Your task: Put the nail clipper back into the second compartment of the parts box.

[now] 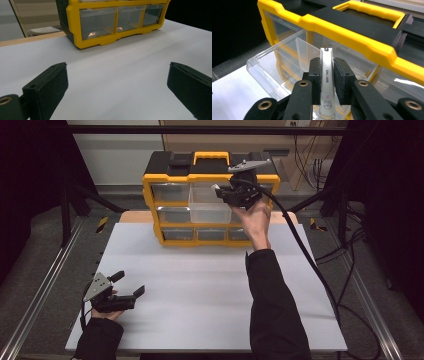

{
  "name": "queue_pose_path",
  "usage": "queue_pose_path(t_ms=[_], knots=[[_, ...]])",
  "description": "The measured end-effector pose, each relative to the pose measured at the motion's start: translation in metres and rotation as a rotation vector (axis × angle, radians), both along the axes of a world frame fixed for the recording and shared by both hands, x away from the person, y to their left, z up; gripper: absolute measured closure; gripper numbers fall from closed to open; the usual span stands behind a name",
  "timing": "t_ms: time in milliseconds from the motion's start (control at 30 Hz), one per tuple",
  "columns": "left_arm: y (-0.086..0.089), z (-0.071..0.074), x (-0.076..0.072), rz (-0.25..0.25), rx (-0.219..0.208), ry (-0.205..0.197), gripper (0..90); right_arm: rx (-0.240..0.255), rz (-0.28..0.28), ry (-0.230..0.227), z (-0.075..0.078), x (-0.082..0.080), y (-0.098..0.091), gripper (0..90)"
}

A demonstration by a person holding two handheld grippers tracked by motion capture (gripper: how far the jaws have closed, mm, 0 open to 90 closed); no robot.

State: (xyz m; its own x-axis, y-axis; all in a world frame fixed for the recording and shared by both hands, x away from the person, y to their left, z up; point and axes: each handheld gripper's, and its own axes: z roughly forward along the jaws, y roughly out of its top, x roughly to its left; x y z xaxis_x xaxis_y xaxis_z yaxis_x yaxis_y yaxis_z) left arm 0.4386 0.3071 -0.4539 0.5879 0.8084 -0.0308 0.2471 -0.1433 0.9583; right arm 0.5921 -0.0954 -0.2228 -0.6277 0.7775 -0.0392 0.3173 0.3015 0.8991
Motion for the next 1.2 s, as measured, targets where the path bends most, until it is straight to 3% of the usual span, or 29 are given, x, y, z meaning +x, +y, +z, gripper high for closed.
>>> queue_pose_path(t_ms=[367, 600, 733, 933, 1200], knots=[[0.000, 0.000, 0.000, 0.000, 0.000, 0.001, 3.3, -0.028, -0.003, 0.030, -0.009, 0.002, 0.000, 77.5], [0.000, 0.000, 0.000, -0.001, 0.001, 0.000, 3.3, -0.008, -0.004, 0.047, -0.010, 0.001, 0.001, 76.7], [0.000, 0.000, 0.000, -0.002, 0.002, 0.001, 3.2, -0.007, -0.015, 0.012, -0.009, -0.001, 0.001, 68.4], [0.000, 0.000, 0.000, -0.004, 0.003, 0.003, 3.2, 0.049, -0.031, -0.072, 0.000, -0.014, -0.007, 58.2], [0.000, 0.000, 0.000, -0.005, 0.004, 0.004, 3.2, 0.104, -0.042, -0.175, 0.002, -0.041, -0.026, 34.1]])
